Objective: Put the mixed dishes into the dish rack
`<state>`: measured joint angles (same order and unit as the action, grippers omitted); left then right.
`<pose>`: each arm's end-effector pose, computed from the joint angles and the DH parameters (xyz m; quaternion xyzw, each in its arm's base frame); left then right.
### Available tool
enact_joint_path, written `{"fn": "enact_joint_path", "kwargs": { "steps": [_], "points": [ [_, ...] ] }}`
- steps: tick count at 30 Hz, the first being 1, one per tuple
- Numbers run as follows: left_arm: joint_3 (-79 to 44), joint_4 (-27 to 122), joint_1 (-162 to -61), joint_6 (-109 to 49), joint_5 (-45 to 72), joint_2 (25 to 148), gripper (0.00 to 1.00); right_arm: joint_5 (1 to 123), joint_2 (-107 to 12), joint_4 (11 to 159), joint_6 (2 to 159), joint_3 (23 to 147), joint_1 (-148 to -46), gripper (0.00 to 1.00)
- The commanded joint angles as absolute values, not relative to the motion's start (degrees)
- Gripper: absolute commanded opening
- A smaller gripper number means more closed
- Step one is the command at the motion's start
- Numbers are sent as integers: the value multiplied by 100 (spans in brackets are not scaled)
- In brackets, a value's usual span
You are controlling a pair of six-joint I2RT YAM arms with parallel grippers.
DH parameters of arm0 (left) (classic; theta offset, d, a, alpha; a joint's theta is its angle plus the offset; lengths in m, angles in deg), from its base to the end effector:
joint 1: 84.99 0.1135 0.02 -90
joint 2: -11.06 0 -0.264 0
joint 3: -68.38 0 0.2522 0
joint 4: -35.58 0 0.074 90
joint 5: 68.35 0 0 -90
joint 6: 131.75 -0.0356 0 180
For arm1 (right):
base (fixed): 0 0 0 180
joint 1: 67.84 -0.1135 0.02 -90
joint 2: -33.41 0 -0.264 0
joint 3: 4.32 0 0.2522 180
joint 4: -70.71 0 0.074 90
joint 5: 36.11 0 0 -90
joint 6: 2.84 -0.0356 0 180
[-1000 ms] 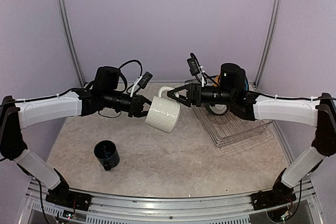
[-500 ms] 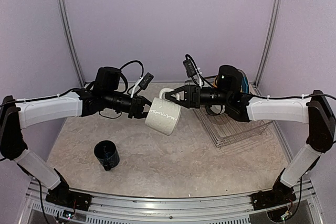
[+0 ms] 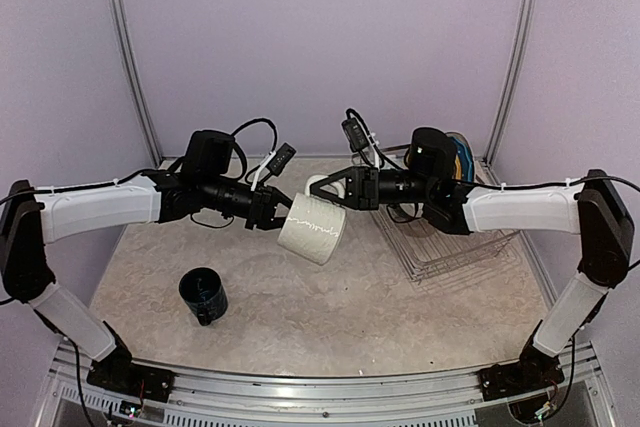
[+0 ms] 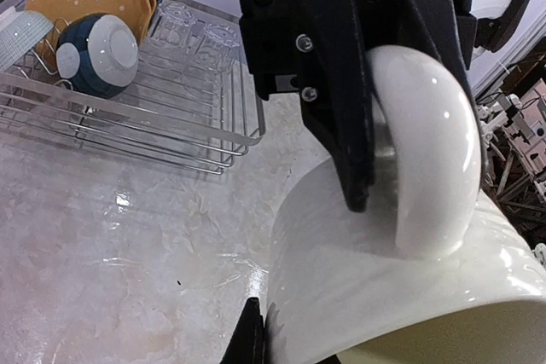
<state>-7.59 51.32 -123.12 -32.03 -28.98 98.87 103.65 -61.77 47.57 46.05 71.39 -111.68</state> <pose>0.2523 -0.2330 0.2808 0.4045 0.6951 -0.5242 0.2799 0.2541 0.2817 0.2986 -0.3216 0.6131 0.6591 0.2937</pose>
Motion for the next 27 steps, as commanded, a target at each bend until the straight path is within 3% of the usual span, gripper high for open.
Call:
{"fn": "enact_joint_path", "kwargs": {
  "steps": [1, 4, 10, 16, 20, 25, 27],
  "points": [
    [-879, 4653, -12363, -2982, -3144, 9849, 0, 10541, -6179, 4702, 4890, 7223, -11302, 0],
    [-874, 4605, -12358, -2903, -3170, 9849, 1, 10449, -6021, 4971, 5113, 7264, -11295, 0],
    [-941, 4694, -12358, -2729, -2878, 9845, 31, 10138, -5600, 6005, 5738, 7456, -11196, 0],
    [-1016, 5059, -12340, -2721, -2380, 9726, 60, 9389, -4882, 8146, 6864, 7861, -10822, 0],
    [-1108, 5350, -12338, -2753, -2025, 9628, 70, 8533, -4501, 9933, 7539, 8327, -10444, 0],
    [-1274, 5644, -12333, -2746, -1635, 9554, 74, 7098, -4482, 12070, 8354, 9121, -10032, 0],
    [-1339, 5751, -12334, -2726, -1493, 9531, 82, 6617, -4579, 12663, 8562, 9448, -9891, 0]
  ]
}}
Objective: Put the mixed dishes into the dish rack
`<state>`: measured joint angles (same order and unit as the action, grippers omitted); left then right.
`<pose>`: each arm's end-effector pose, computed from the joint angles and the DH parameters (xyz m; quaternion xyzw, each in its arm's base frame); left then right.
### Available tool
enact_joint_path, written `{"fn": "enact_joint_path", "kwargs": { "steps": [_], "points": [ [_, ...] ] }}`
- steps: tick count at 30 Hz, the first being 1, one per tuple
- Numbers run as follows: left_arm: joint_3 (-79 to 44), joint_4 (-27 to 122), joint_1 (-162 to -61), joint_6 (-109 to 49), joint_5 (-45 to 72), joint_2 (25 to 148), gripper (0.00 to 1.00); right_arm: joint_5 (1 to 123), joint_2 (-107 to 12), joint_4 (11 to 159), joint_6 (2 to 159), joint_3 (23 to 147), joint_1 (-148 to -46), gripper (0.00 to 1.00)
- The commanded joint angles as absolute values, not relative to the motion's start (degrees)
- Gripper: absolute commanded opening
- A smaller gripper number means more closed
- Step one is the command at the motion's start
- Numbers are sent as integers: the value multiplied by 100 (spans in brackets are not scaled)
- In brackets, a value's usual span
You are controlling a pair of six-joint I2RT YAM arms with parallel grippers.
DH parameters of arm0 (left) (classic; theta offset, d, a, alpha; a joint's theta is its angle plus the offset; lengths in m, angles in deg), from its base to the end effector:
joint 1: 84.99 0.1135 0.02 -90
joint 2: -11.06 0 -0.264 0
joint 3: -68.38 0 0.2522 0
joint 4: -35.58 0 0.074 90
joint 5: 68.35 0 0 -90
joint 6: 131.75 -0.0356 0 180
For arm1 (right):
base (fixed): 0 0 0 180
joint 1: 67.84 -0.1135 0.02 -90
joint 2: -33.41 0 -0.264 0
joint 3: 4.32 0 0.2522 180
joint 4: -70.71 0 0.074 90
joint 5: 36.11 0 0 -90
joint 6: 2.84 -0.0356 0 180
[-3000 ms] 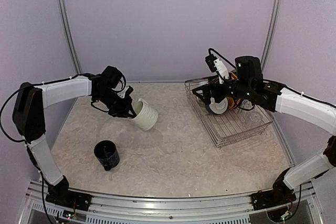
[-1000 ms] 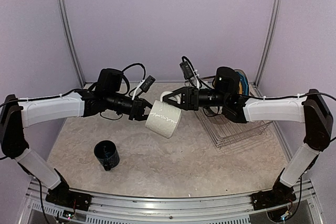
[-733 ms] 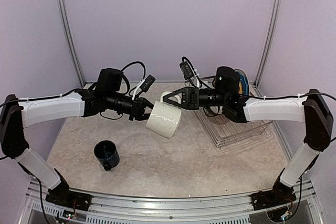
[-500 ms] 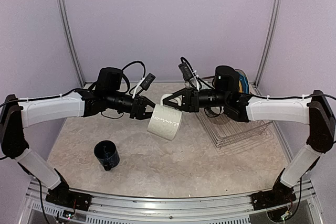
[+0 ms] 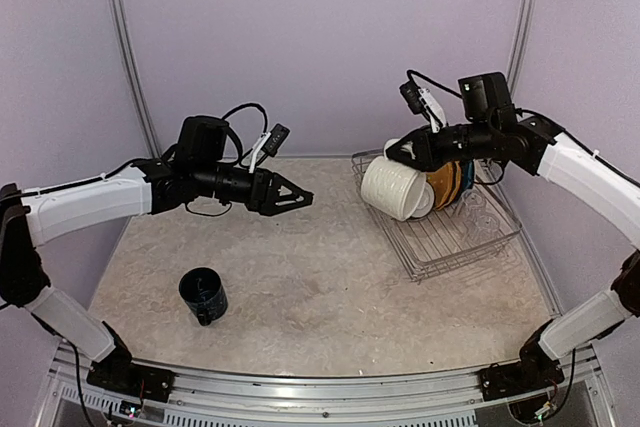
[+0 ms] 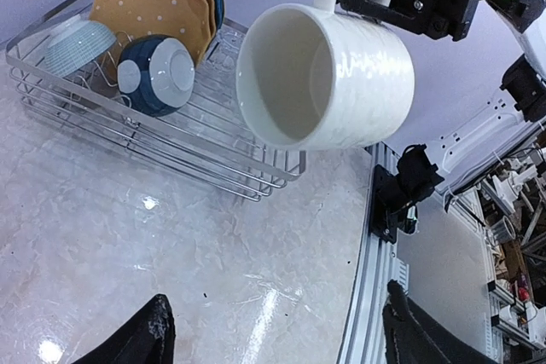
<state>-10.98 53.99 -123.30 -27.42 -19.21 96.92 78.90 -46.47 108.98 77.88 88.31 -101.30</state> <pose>0.2547 -0.2309 0.3058 0.3478 0.7337 -0.4873 0.3214 0.2549 0.1865 0.3833 -0.2859 0.7832 0.3603 0.4183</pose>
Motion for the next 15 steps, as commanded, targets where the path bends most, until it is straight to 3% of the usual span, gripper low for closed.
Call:
{"fn": "enact_joint_path", "kwargs": {
  "steps": [1, 6, 15],
  "points": [
    [-1371, 5809, -12344, -2718, -1411, 9520, 84, 6395, -4652, 12997, 8646, 9603, -9835, 0],
    [-1546, 6216, -12332, -2608, -773, 9461, 93, 5458, -5180, 14026, 9188, 10273, -9640, 0],
    [-1463, 6362, -12323, -2514, -514, 9361, 97, 4588, -6244, 14923, 9854, 11028, -9373, 0]
  ]
}}
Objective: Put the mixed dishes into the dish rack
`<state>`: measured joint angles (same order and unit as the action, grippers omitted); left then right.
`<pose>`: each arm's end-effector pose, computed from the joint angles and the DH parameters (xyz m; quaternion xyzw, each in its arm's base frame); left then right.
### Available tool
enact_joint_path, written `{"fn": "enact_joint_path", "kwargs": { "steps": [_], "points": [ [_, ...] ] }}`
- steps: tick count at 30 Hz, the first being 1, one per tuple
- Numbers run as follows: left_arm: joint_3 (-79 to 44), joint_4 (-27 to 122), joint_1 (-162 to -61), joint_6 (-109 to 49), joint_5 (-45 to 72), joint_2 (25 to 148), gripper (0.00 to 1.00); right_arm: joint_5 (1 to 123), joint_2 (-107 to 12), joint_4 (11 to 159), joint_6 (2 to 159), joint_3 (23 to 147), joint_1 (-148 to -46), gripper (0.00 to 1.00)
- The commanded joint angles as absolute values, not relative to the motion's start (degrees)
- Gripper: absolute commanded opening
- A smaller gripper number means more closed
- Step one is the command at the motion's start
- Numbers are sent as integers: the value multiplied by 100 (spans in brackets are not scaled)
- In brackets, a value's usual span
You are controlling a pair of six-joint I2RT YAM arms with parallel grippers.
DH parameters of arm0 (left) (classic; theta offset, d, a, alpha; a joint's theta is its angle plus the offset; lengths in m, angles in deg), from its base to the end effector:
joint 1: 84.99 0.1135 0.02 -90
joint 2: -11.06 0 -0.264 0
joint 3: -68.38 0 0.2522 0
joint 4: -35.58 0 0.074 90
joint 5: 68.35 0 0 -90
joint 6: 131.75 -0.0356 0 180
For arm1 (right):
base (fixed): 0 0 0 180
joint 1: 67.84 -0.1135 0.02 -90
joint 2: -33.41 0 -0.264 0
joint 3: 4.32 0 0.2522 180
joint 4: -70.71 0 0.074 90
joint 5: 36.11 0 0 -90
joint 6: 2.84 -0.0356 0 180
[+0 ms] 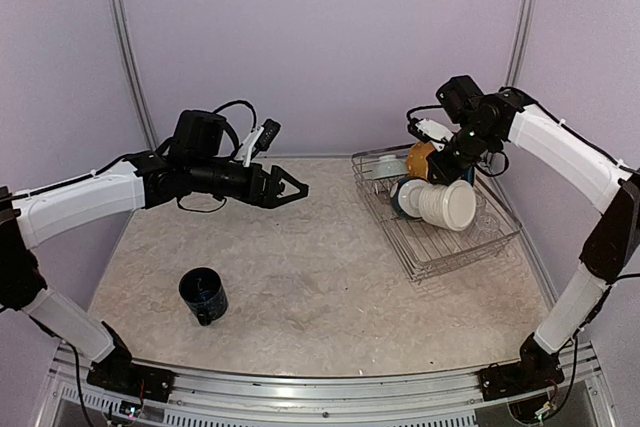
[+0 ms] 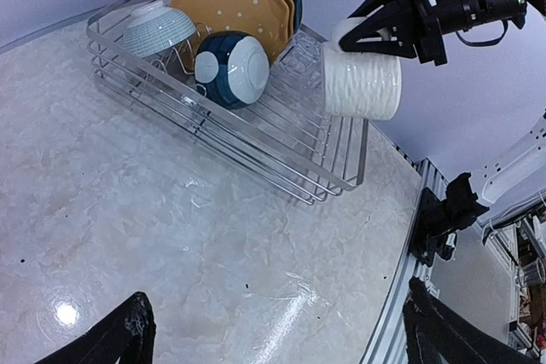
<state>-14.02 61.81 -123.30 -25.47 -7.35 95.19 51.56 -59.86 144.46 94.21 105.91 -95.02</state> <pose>0.2545 -0.2230 0.3192 0.2852 0.7898 -0.4195 0.3450 0.2998 0.1523 0.3590 -0.2764 0.9174 0.0307 0.2847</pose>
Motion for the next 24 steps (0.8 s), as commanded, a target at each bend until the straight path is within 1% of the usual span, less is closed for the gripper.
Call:
{"fn": "enact_joint_path", "kwargs": {
  "steps": [1, 9, 24],
  "points": [
    [-1449, 6351, -12323, -2514, -497, 9353, 97, 4572, -6370, 14959, 9928, 11045, -9346, 0],
    [-1411, 6398, -12314, -2531, -375, 9289, 98, 4539, -7298, 15134, 10177, 11110, -9214, 0],
    [-1367, 6435, -12279, -2549, -284, 9328, 98, 4395, -7513, 15179, 10347, 10613, -9216, 0]
  ]
}}
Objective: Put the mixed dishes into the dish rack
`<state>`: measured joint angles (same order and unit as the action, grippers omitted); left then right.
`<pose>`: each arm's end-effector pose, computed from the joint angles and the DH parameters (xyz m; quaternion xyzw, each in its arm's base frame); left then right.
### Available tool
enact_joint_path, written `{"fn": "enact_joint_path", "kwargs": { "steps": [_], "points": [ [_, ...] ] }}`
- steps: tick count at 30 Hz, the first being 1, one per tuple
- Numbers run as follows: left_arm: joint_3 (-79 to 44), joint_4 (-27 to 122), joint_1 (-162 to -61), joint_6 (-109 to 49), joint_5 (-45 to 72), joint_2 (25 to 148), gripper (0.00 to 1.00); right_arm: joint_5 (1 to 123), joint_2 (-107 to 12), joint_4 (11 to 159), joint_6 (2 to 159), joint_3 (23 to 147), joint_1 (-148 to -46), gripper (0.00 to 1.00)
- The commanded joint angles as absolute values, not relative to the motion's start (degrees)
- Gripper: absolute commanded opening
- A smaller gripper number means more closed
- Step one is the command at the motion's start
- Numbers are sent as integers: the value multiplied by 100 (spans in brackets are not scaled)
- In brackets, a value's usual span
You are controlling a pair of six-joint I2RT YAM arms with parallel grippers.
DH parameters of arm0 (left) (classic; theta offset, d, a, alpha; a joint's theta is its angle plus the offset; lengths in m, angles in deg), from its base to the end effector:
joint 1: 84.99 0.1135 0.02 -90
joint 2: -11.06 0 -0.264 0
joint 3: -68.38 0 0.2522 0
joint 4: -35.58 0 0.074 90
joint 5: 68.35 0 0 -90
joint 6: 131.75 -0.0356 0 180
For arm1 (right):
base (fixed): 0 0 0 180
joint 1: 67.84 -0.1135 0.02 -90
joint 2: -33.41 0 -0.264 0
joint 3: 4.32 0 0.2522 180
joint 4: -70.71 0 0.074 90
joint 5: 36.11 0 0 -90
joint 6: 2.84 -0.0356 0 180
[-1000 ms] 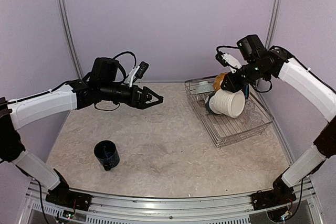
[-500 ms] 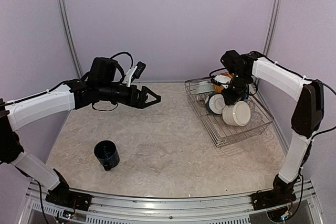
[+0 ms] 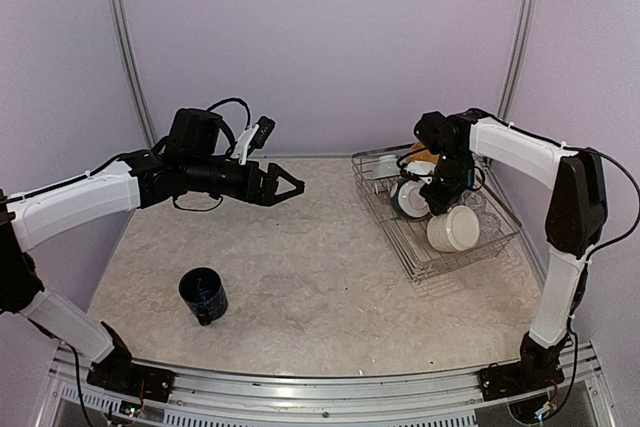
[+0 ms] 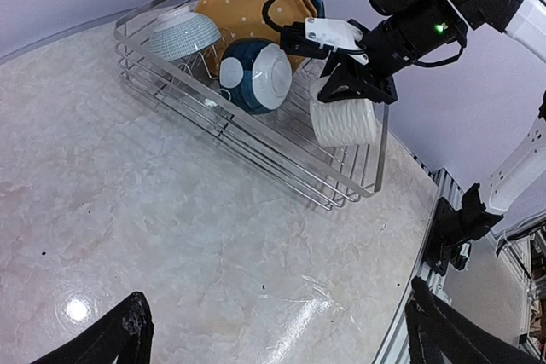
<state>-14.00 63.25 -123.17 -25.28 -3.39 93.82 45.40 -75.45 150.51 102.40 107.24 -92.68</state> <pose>0.2522 -0.2175 0.3238 0.2672 0.8010 -0.3958 0.3610 0.3485 0.1556 0.2688 -0.3318 0.9338 -0.0639 0.1178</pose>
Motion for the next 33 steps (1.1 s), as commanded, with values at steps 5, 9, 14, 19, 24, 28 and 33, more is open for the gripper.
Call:
{"fn": "enact_joint_path", "kwargs": {
  "steps": [5, 9, 14, 19, 24, 28, 33],
  "points": [
    [-1368, 6438, -12270, -2542, -270, 9356, 99, 4397, -7480, 15135, 10396, 10515, -9224, 4],
    [-1367, 6437, -12266, -2523, -290, 9385, 99, 4395, -7599, 15136, 10383, 10433, -9227, 9],
    [-1345, 6459, -12246, -2522, -283, 9364, 99, 4197, -7789, 15141, 10329, 10487, -9226, 17],
    [-1332, 6446, -12226, -2518, -273, 9349, 99, 4202, -7868, 15128, 10309, 10593, -9220, 43],
    [-1345, 6436, -12217, -2505, -303, 9380, 99, 4185, -7885, 15118, 10252, 10670, -9219, 53],
    [-1350, 6446, -12210, -2504, -311, 9382, 99, 4118, -7866, 15101, 10222, 10700, -9217, 56],
    [-1356, 6483, -12199, -2505, -268, 9352, 99, 4106, -7881, 15126, 10117, 10709, -9228, 54]
  ]
}}
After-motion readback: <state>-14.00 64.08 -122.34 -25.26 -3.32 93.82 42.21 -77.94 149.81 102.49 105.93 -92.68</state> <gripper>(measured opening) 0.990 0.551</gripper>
